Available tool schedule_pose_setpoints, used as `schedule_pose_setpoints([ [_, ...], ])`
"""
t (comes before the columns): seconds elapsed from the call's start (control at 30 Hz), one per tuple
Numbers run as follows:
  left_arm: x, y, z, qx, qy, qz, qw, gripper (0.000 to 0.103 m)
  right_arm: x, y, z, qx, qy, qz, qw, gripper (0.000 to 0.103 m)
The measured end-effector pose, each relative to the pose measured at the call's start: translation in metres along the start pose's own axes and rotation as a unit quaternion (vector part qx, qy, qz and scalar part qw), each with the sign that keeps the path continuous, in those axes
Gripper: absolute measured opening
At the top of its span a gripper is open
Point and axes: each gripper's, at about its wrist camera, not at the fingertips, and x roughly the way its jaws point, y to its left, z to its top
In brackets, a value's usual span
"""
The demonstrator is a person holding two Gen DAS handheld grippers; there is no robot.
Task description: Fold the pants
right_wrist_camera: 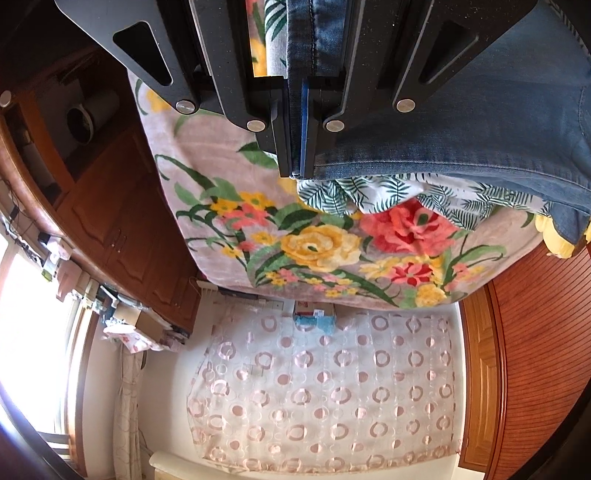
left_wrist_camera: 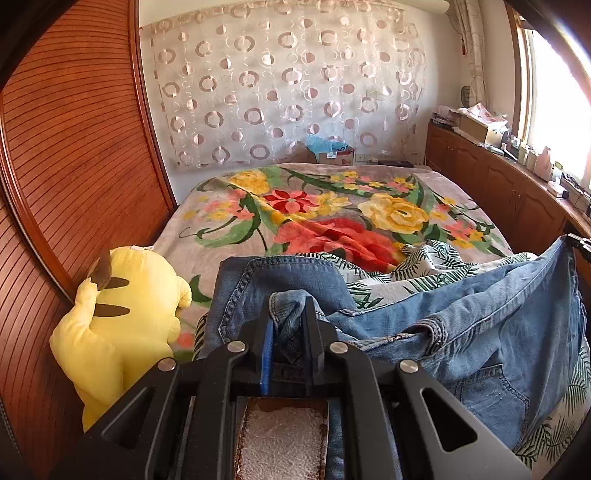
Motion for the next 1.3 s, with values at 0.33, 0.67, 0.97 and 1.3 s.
schedule_pose_setpoints([
  [0.33,-0.014,0.005,-0.003,-0.003,0.001,-0.003,1.0000,0.064,0.015,-0.002,0.012,-0.002,0.037,-0.017,0.999,0.004],
  [0.67,-0.043,0.008,-0.016,-0.010,-0.017,-0.021,0.9996,0.079,0.022,0.002,0.015,-0.002,0.053,-0.027,0.998,0.004],
  [0.97,-0.008,-0.004,-0.015,0.018,0.023,-0.012,0.9995,0.079,0.020,-0.008,0.012,0.025,0.048,-0.006,0.999,0.004],
  [1.3,-0.024,-0.006,-0.029,0.009,0.016,-0.031,0.9994,0.079,-0.022,-0.009,-0.005,0.050,0.038,0.027,0.998,0.026],
])
